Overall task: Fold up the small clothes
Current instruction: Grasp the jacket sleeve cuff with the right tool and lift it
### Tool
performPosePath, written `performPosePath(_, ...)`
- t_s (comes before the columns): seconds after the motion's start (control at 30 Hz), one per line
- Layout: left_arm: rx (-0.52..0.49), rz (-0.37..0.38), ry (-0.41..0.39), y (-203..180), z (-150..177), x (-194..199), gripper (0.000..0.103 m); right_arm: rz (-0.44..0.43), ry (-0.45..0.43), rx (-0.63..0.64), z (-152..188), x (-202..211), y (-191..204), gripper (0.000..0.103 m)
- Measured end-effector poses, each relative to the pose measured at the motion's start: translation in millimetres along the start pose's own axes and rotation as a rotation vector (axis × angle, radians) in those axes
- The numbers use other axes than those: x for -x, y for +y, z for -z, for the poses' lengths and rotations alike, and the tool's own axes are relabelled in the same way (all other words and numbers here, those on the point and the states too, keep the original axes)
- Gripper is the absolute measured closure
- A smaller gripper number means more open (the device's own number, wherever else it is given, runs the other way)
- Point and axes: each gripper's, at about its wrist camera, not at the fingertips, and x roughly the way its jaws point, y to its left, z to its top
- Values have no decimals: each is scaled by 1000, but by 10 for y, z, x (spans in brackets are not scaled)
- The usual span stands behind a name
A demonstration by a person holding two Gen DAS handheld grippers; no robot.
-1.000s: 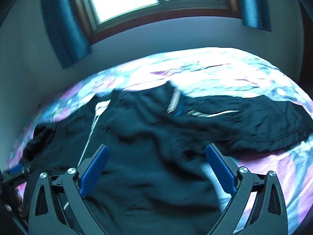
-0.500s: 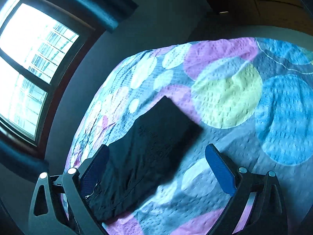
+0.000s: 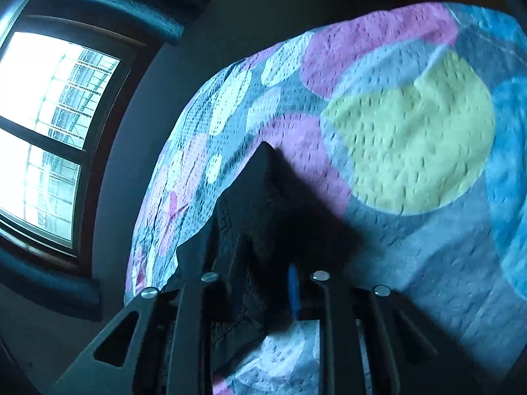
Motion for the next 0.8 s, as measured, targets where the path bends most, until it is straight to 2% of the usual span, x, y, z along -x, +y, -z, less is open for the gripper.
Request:
performPosePath(0.07,3,4,4,8,3,9,2,-29,-60,-25,13,183,-79,89)
performPosePath(0.17,6,7,1,25,8,17,2,2,-157,-42,74,451,-221,89)
performPosePath(0.27,7,18,13,38,9,-22,2,10,-180,-79,218,531,-360,90)
performPosePath(0.37,9,35,28,44,8,-56,2,19,-206,-56,242,593,-260,89)
performPosePath(0.5,12,40,20,77,2,-37,2,-21,-263,26,259,798,160,89)
performPosePath(0.6,22,38,11,136,-24,-22,2,-83,-292,114,337,985,598,89)
performPosePath(0.8,43,29,-1,325,-27,0,2,-217,-306,368,757,1297,1659,89)
